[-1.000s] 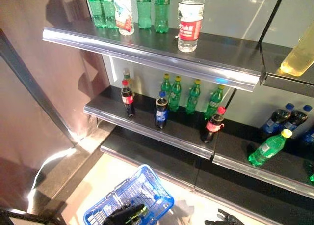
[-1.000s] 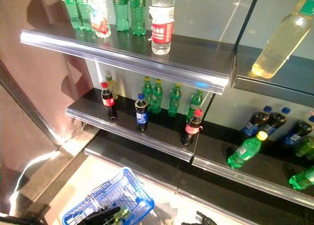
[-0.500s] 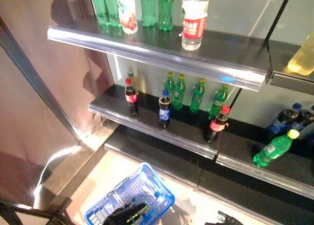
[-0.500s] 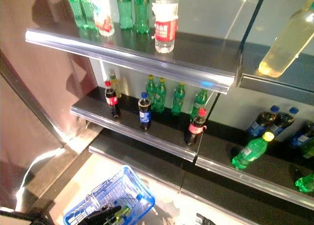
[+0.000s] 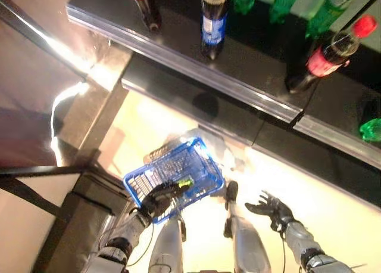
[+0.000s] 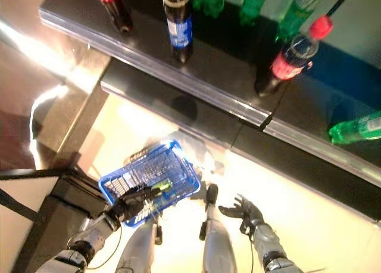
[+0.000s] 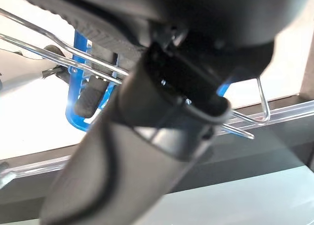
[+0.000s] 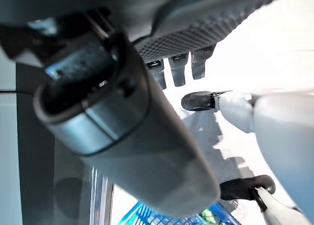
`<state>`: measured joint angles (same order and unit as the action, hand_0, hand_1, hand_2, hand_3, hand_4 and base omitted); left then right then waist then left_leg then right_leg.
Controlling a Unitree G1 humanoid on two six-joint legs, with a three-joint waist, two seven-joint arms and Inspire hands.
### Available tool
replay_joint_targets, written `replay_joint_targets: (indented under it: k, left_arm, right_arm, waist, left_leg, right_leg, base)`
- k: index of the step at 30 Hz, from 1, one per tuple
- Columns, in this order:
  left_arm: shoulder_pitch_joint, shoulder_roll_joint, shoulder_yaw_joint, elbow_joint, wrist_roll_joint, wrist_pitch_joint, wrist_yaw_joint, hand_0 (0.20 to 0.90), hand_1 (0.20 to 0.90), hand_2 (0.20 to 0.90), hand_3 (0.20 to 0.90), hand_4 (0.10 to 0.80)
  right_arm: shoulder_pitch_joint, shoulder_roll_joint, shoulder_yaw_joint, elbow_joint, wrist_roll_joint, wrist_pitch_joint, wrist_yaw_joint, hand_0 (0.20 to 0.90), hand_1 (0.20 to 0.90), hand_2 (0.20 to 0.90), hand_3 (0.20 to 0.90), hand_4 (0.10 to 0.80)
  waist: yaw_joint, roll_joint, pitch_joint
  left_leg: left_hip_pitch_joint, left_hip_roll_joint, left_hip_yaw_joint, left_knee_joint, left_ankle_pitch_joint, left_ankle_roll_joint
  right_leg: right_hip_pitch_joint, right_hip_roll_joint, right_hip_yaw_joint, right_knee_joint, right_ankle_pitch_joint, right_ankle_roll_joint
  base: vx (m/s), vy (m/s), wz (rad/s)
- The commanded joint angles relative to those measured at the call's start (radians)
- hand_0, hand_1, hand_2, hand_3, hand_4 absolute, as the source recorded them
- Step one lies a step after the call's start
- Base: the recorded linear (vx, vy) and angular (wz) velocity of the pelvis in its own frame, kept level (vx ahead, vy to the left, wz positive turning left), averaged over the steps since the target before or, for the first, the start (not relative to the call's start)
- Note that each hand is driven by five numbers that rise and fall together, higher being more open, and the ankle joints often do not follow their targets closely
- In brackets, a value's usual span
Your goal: Pick up the drink and place into the basket.
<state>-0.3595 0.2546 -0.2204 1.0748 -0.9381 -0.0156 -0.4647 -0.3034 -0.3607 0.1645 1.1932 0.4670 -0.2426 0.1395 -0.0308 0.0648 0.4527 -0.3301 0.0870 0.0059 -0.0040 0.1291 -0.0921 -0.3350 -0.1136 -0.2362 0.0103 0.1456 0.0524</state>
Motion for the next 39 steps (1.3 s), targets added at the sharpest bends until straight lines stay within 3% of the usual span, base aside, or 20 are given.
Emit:
replay_joint_targets:
  k: [1, 9, 12, 21, 28, 34, 39]
  left_arm:
    - [0.054, 0.043, -0.007, -0.040, -0.057, -0.017, -0.040, 0.300, 0.300, 0.300, 0.200, 0.100]
    - [0.054, 0.060, -0.008, -0.075, -0.059, 0.002, 0.002, 0.300, 0.300, 0.300, 0.200, 0.100]
    - [0.079, 0.066, -0.012, -0.112, -0.068, 0.003, 0.015, 0.300, 0.300, 0.300, 0.200, 0.100]
    - [0.152, 0.086, -0.005, -0.167, -0.085, -0.020, 0.014, 0.300, 0.300, 0.300, 0.200, 0.100]
    - [0.186, 0.074, 0.003, -0.163, -0.100, -0.046, -0.005, 0.300, 0.300, 0.300, 0.200, 0.100]
    - [0.202, 0.057, 0.016, -0.141, -0.097, -0.068, -0.027, 0.300, 0.300, 0.300, 0.200, 0.100]
    - [0.209, 0.053, 0.024, -0.140, -0.099, -0.069, -0.033, 0.300, 0.300, 0.300, 0.200, 0.100]
  right_arm:
    - [0.020, -0.039, 0.050, -0.070, 0.050, -0.083, -0.021, 0.900, 0.900, 0.900, 0.900, 0.800]
    - [-0.017, -0.051, 0.094, -0.264, 0.071, -0.144, -0.035, 0.900, 0.900, 0.900, 0.900, 0.800]
    - [0.015, -0.064, 0.108, -0.452, 0.028, -0.165, -0.074, 0.900, 0.900, 0.900, 0.900, 0.800]
    - [0.083, -0.136, 0.112, -0.811, -0.173, -0.216, -0.186, 0.900, 0.900, 0.900, 0.900, 0.800]
    - [0.098, -0.190, 0.022, -1.016, -0.174, -0.287, -0.292, 0.900, 0.900, 0.900, 0.900, 0.800]
    - [0.107, -0.155, -0.061, -1.059, -0.113, -0.381, -0.375, 0.900, 0.900, 0.900, 0.900, 0.800]
    - [0.106, -0.154, -0.109, -1.091, -0.096, -0.407, -0.411, 0.900, 0.900, 0.900, 0.900, 0.800]
  waist:
    - [0.024, -0.050, -0.048]
    - [0.026, -0.071, -0.052]
    - [0.016, -0.080, -0.055]
    - [-0.004, -0.090, -0.052]
    - [-0.023, -0.083, -0.039]
    - [-0.033, -0.077, -0.027]
    - [-0.037, -0.076, -0.017]
  left_leg:
    - [-0.112, -0.084, 0.004, 0.200, -0.075, 0.035]
    - [-0.175, -0.074, 0.021, 0.332, -0.147, 0.052]
    - [-0.169, -0.072, 0.029, 0.346, -0.163, 0.057]
    - [-0.142, -0.076, 0.045, 0.323, -0.163, 0.065]
    - [-0.121, -0.069, 0.068, 0.325, -0.176, 0.068]
    - [-0.109, -0.062, 0.082, 0.323, -0.182, 0.071]
    - [-0.098, -0.058, 0.093, 0.320, -0.184, 0.072]
  right_leg:
    - [-0.112, -0.039, 0.112, 0.209, -0.092, 0.057]
    - [-0.177, -0.048, 0.129, 0.311, -0.134, 0.055]
    - [-0.177, -0.039, 0.143, 0.317, -0.139, 0.055]
    - [-0.148, -0.029, 0.149, 0.284, -0.134, 0.055]
    - [-0.122, -0.028, 0.159, 0.280, -0.150, 0.051]
    - [-0.108, -0.025, 0.164, 0.277, -0.156, 0.047]
    - [-0.094, -0.024, 0.161, 0.266, -0.156, 0.044]
  base:
    - [-0.130, 0.008, 0.07]
    - [-0.047, 0.002, -0.05]
    - [0.000, 0.000, 0.00]
    - [0.003, -0.001, -0.01]
    - [0.021, 0.038, -0.07]
    - [0.008, 0.016, -0.04]
    - [0.007, 0.015, -0.11]
